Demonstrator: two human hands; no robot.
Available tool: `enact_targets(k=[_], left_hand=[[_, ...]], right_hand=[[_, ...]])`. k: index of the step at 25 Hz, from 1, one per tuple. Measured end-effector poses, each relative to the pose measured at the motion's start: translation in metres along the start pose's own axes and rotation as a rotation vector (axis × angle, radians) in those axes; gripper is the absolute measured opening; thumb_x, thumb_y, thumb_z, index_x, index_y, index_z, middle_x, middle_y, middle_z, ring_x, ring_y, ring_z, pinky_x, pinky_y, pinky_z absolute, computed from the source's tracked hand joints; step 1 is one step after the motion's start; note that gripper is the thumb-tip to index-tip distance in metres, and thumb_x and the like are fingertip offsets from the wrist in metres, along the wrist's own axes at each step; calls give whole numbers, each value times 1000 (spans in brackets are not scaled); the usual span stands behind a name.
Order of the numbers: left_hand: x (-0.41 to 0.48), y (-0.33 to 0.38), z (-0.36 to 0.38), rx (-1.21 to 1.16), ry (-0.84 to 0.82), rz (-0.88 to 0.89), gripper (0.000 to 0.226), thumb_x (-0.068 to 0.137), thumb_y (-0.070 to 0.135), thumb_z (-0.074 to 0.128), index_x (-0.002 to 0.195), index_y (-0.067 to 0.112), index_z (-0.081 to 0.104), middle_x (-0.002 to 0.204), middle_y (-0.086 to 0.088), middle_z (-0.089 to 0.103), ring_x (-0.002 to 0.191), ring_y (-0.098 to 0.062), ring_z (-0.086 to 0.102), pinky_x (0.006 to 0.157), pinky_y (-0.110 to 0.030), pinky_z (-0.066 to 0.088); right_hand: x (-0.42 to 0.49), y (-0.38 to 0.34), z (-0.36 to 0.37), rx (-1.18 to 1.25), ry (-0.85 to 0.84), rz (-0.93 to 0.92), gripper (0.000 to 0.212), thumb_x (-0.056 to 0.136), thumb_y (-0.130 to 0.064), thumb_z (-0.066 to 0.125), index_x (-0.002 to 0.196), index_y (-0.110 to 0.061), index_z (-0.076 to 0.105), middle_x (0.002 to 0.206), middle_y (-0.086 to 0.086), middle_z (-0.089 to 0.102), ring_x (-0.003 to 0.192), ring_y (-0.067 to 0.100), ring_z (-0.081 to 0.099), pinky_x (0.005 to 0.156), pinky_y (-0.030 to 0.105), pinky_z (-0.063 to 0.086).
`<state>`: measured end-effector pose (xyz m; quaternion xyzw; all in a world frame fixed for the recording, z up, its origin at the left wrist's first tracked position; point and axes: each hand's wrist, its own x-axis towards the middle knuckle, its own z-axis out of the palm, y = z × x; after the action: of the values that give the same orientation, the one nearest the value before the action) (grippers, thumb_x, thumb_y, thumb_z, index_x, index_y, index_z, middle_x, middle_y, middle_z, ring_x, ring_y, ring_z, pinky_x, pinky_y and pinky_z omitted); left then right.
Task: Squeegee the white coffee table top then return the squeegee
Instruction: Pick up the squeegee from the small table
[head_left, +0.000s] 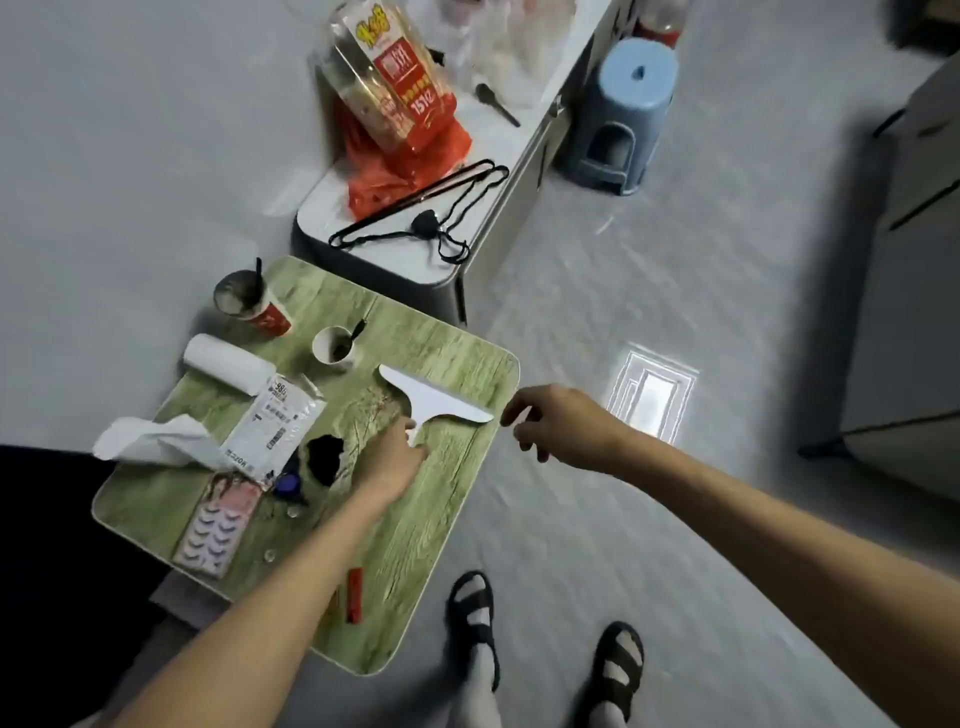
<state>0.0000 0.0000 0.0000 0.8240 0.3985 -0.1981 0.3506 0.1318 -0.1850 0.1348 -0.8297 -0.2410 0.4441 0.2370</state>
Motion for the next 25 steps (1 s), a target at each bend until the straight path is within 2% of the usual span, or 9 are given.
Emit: enact_targets(k=[3, 5, 9, 12, 14, 15, 18, 22, 25], left_hand=[[64, -42, 41, 86, 78, -116, 49, 90, 16, 61, 136, 12, 47, 128, -15, 60, 112, -35, 59, 88, -39, 47], [90, -62, 61, 124, 85, -149, 43, 91, 12, 59, 132, 8, 49, 123, -19, 61, 111, -37, 59, 89, -41, 48], [114, -70, 74, 317, 104, -73, 23, 91, 17, 59, 111, 7, 59, 104, -21, 69, 95, -37, 65, 79, -42, 51], [113, -50, 65, 280, -11, -75, 18, 92, 24, 62, 100, 8, 61, 95, -17, 70, 80, -31, 65, 68, -35, 50], [98, -18, 51, 77, -177, -6, 19, 91, 27, 65, 94, 9, 61, 83, -10, 67, 64, -21, 58, 57, -27, 44], [89, 3, 42, -16, -238, 43, 21, 90, 27, 66, 91, 7, 61, 78, -9, 64, 62, -19, 54, 57, -27, 41], [50, 84, 15, -164, -313, 228, 27, 87, 25, 69, 91, 0, 60, 77, -17, 61, 66, -19, 49, 63, -32, 39], [-11, 220, -18, -157, -329, 452, 28, 85, 31, 69, 89, 5, 60, 83, -16, 69, 57, -19, 53, 56, -35, 49], [-49, 319, -29, -111, -316, 542, 33, 85, 35, 67, 87, 3, 58, 71, -11, 68, 46, -16, 58, 52, -33, 53]], right_hand=[[67, 34, 45, 61, -32, 86, 19, 88, -11, 55, 101, -19, 65, 76, -2, 67, 58, 13, 63, 42, 13, 38], [93, 50, 69, 66, -75, 107, 18, 89, -11, 55, 103, -18, 65, 78, -1, 67, 60, 15, 63, 44, 14, 40], [116, 65, 75, 81, -79, 105, 20, 90, -10, 53, 104, -18, 64, 82, 0, 67, 62, 16, 63, 53, 22, 46], [112, 76, 60, 83, -49, 129, 20, 89, -10, 53, 103, -18, 64, 80, -1, 67, 62, 15, 63, 53, 20, 46], [96, 77, 40, 69, -31, 134, 18, 90, -13, 54, 104, -18, 64, 81, -2, 67, 63, 15, 64, 55, 20, 46], [87, 77, 28, 69, -15, 142, 17, 90, -14, 55, 104, -19, 64, 83, -1, 67, 64, 17, 65, 58, 21, 46], [42, 70, -17, 77, 37, 177, 16, 90, -18, 56, 104, -20, 63, 87, 1, 69, 68, 19, 67, 60, 23, 47], [-41, 59, -86, 194, 131, 149, 14, 93, -29, 58, 101, -19, 63, 84, 1, 68, 60, 12, 63, 54, 18, 46], [-94, 60, -139, 355, 194, 140, 23, 92, -36, 59, 104, -17, 60, 88, 7, 70, 71, 19, 68, 66, 34, 54]])
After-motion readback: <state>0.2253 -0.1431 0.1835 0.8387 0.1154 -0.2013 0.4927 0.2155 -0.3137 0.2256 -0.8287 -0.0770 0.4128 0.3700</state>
